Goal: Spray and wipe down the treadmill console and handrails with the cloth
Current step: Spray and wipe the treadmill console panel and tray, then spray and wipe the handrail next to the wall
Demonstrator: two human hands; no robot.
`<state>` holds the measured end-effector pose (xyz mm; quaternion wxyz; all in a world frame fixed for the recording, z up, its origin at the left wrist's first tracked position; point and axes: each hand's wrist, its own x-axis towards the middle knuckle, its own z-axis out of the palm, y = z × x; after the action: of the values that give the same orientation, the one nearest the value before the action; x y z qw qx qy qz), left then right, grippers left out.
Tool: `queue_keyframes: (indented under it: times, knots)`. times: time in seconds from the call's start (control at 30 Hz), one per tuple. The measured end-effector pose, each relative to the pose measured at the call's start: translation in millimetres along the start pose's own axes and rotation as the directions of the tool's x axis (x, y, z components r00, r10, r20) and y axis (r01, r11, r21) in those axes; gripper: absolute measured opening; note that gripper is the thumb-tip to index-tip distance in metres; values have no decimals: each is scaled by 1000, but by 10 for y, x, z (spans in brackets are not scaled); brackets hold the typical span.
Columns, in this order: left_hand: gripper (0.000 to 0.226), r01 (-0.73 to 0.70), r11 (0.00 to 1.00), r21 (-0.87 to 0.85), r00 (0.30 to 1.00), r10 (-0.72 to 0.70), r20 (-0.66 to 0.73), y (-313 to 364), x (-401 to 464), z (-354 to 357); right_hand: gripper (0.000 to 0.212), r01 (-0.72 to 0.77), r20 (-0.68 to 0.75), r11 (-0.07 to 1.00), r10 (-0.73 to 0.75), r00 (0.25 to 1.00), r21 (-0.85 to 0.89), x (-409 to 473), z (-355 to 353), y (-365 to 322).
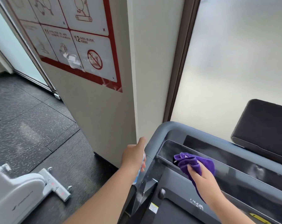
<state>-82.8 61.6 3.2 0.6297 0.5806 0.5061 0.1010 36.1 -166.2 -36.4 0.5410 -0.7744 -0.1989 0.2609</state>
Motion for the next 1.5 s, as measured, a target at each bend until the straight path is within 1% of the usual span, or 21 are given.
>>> queue_keyframes:
  times: [0.07, 0.13, 0.23, 0.27, 0.33, 0.4, 0.5, 0.57, 0.63, 0.73, 0.77, 0.8, 0.83, 0.87, 0.9, 0.93, 1.03, 1.1, 1.2, 1.33, 1.5]
  knots:
    - [54, 14, 999, 36, 999, -13, -42, -28, -33, -35, 29, 18, -5, 1000, -18, 1000, 12, 0, 10, 21]
    - [57, 40, 999, 31, 998, -38, -56, -74, -65, -63, 28, 21, 1, 998, -21, 1000, 58, 35, 0, 38]
    - [77, 65, 998, 7, 997, -65, -46, -103, -149, -73, 25, -8, -48, 972, 19, 999, 236, 197, -49, -32]
    - [82, 70, 998, 0, 995, -70, -64, -105, -170, -66, 26, -31, -78, 968, 52, 996, 250, 278, -81, -115]
    - [87, 87, 996, -30, 989, -89, -115, -112, -208, -46, 25, -81, -144, 972, 115, 983, 223, 492, -164, -326]
    - [90, 99, 994, -56, 981, -106, -160, -144, -251, -22, 26, -77, -194, 973, 121, 974, 217, 775, -239, -557]
    - [93, 114, 988, -104, 964, -135, -230, -214, -313, 35, 20, 22, -265, 989, 18, 964, 147, 1220, -255, -854]
    - [93, 118, 985, -125, 950, -149, -276, -253, -340, 78, 19, 93, -279, 992, -67, 958, 80, 1448, -195, -983]
    - [90, 114, 984, -135, 937, -152, -316, -278, -368, 109, 19, 141, -221, 990, -143, 965, -23, 1624, -78, -1013]
    - [90, 112, 988, -104, 929, -141, -342, -318, -414, 132, 24, 186, -12, 950, -195, 981, -251, 1773, 178, -884]
    - [91, 110, 989, -95, 928, -136, -348, -331, -429, 136, 29, 222, 72, 913, -210, 975, -342, 1792, 257, -809]
    - [91, 105, 990, -89, 928, -130, -349, -341, -443, 135, 34, 293, 161, 844, -246, 956, -450, 1801, 320, -732]
    - [91, 100, 991, -86, 930, -124, -346, -348, -455, 131, 35, 374, 238, 751, -290, 927, -544, 1810, 373, -656]
    - [91, 96, 992, -88, 932, -120, -341, -354, -466, 120, 36, 438, 288, 673, -330, 899, -596, 1824, 413, -592]
    - [91, 92, 991, -94, 935, -118, -336, -362, -475, 107, 37, 473, 316, 632, -352, 881, -614, 1831, 444, -553]
    - [90, 90, 991, -100, 937, -118, -329, -372, -485, 98, 39, 484, 330, 625, -353, 875, -613, 1829, 464, -531]
    - [94, 96, 991, -91, 947, -119, -299, -421, -520, 103, 45, 503, 383, 657, -332, 862, -561, 1760, 535, -483]
    - [92, 80, 993, -89, 957, -102, -272, -442, -554, 120, 47, 515, 432, 684, -311, 847, -517, 1644, 620, -449]
    - [87, 47, 991, -128, 972, -75, -222, -456, -638, 97, 38, 538, 466, 695, -320, 825, -476, 1395, 804, -425]
    - [86, 37, 988, -149, 982, -64, -178, -534, -805, -99, 30, 589, 467, 647, -378, 799, -484, 1001, 1090, -416]
    - [85, 8, 980, -201, 988, -38, -148, -698, -1031, -501, 32, 592, 458, 588, -381, 803, -551, 561, 1413, -388]
